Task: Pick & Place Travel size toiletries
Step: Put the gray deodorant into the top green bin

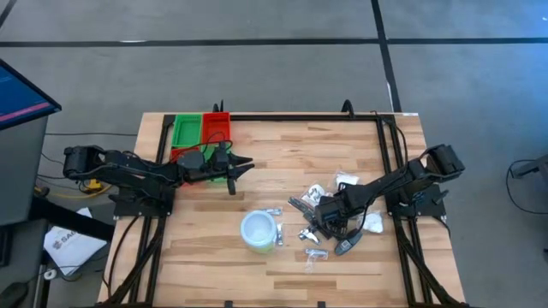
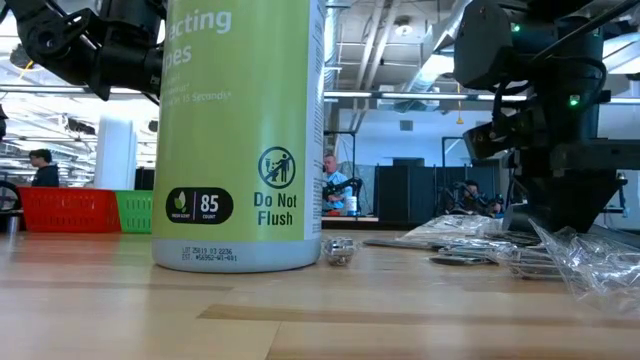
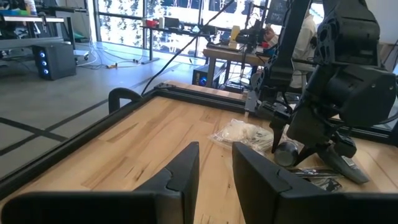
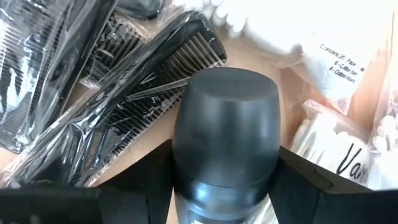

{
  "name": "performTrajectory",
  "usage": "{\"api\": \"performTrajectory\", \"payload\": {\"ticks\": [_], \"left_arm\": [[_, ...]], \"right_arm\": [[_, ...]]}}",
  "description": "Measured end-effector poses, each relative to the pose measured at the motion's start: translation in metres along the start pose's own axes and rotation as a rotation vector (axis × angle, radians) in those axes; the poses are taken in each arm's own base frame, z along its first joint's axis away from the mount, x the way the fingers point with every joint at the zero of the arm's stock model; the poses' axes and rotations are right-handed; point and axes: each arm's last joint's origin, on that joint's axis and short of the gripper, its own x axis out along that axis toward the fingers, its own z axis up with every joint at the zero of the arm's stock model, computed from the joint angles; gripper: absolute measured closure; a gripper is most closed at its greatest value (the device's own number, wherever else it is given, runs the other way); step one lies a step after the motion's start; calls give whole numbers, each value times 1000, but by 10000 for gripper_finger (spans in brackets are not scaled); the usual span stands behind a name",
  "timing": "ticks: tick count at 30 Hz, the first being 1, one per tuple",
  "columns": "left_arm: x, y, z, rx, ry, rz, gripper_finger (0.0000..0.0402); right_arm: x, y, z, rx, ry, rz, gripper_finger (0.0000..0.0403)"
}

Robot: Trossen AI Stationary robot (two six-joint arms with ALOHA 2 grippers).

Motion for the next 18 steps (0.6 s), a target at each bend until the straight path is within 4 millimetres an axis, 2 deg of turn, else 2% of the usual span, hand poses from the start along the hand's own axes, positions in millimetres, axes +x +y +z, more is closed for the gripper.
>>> {"api": "performTrajectory", "payload": {"ticks": [11,14,18], "left_arm": [[0,0,0,0,1,1,311],[0,0,0,0,1,1,311],[0,0,0,0,1,0,311]], "right_arm": [[-3,-1,1,-22,-25,1,205],[-13,-3,2,-21,-59,-2,205],[-39,-9,3,-23,-118,-4,205]]}}
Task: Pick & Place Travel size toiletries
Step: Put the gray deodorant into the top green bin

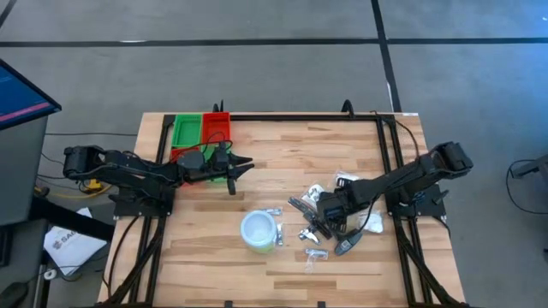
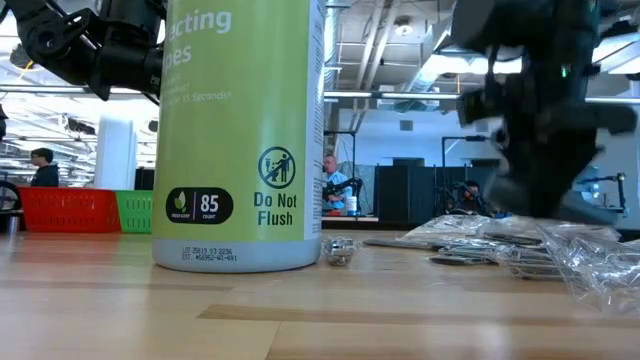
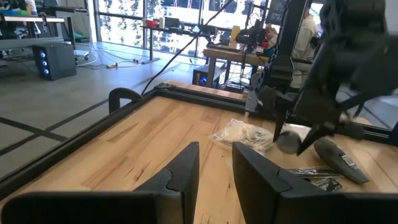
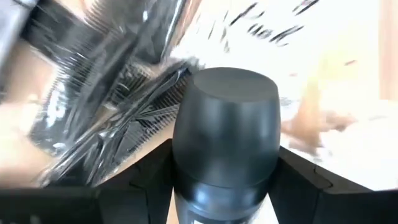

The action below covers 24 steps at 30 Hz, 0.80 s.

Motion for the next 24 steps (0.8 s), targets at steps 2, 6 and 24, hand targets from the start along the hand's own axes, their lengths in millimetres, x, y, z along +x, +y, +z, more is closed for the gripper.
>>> {"api": "performTrajectory", "payload": {"ticks": [2,6,24], "left_arm": [[0,0,0,0,0,-1,311],[0,0,0,-1,0,-3,311],[0,0,2,-7,-25,-5,311]], "right_arm": [[-14,-4,2,-1,-54,0,205],[-43,-14,9,14,-194,3,205],[-87,-62,61,46,-786,-35,205]]}}
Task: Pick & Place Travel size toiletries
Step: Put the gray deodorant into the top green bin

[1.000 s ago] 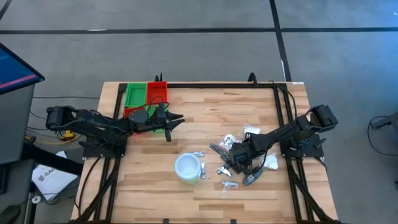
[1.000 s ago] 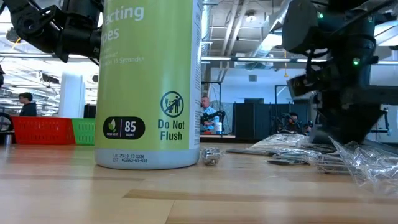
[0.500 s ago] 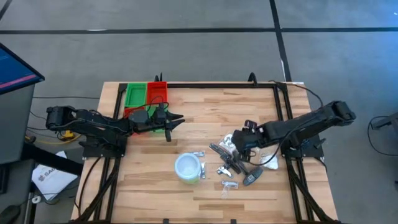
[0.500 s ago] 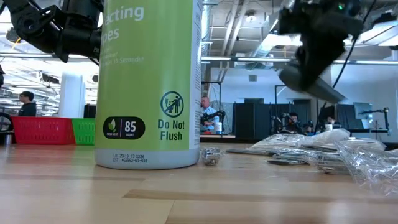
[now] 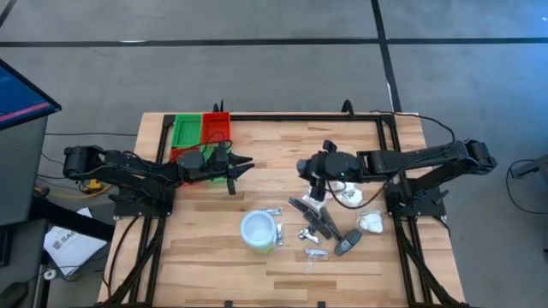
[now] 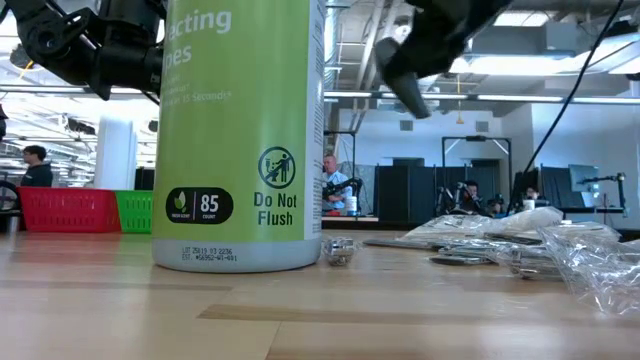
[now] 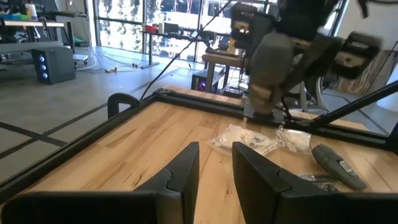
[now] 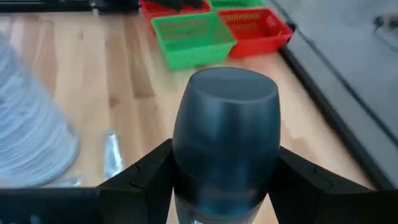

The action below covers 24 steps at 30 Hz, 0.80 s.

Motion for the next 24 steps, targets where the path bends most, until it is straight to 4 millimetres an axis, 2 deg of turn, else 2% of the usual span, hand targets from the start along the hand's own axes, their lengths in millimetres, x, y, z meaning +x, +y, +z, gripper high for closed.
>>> {"api": "performTrajectory", "payload": {"ticks": [16,21,24], "left_arm": [[0,-1,7,-8,-71,-20,311],[0,0,7,-6,-74,3,308],[0,0,7,42,-74,8,291]], "right_arm": [[42,-28,35,88,-380,-47,205],[59,-30,38,112,-462,-38,205],[65,-28,41,134,-481,-15,205]]}}
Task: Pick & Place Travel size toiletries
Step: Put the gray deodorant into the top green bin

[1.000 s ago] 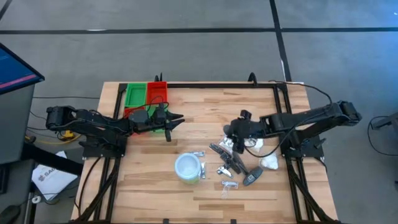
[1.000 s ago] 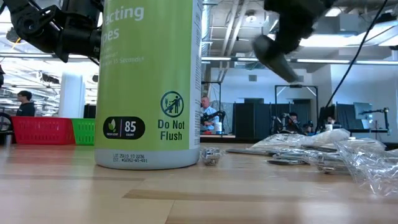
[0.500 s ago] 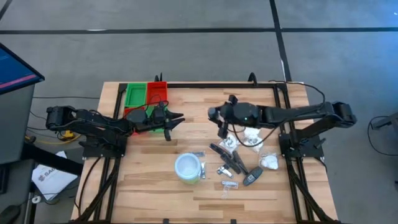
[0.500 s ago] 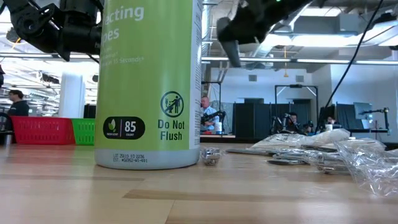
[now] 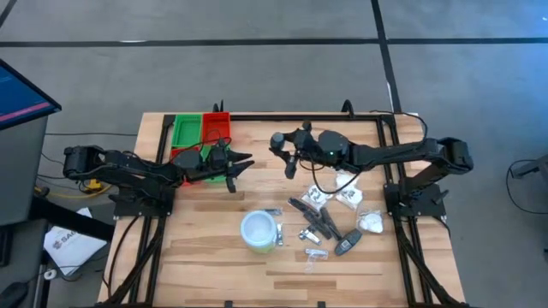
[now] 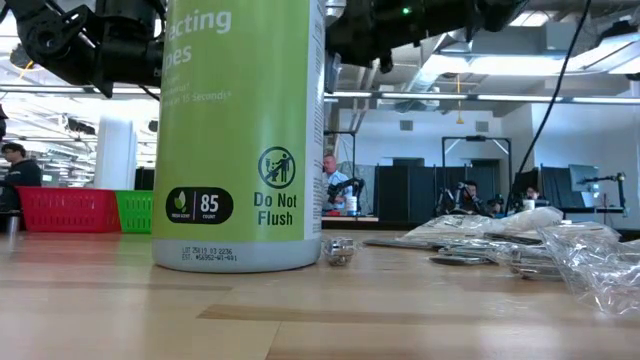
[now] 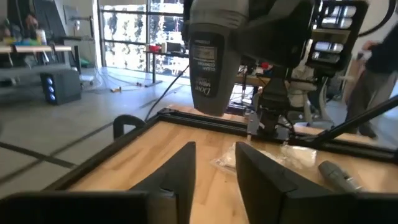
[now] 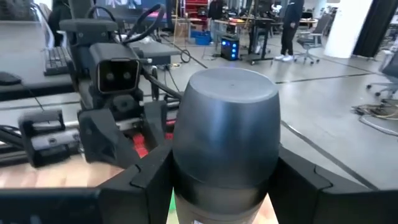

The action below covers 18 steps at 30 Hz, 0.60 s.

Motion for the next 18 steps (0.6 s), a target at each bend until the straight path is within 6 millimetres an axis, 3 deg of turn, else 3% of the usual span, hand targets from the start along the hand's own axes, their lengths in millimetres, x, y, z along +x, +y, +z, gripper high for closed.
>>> {"api": "performTrajectory", "payload": {"ticks": [11,18], "left_arm": [[0,1,1,1,-13,22,179],[0,2,1,1,-16,62,128]], "right_arm": [[45,12,7,-30,9,6,205],[54,16,13,-39,23,56,205]]}}
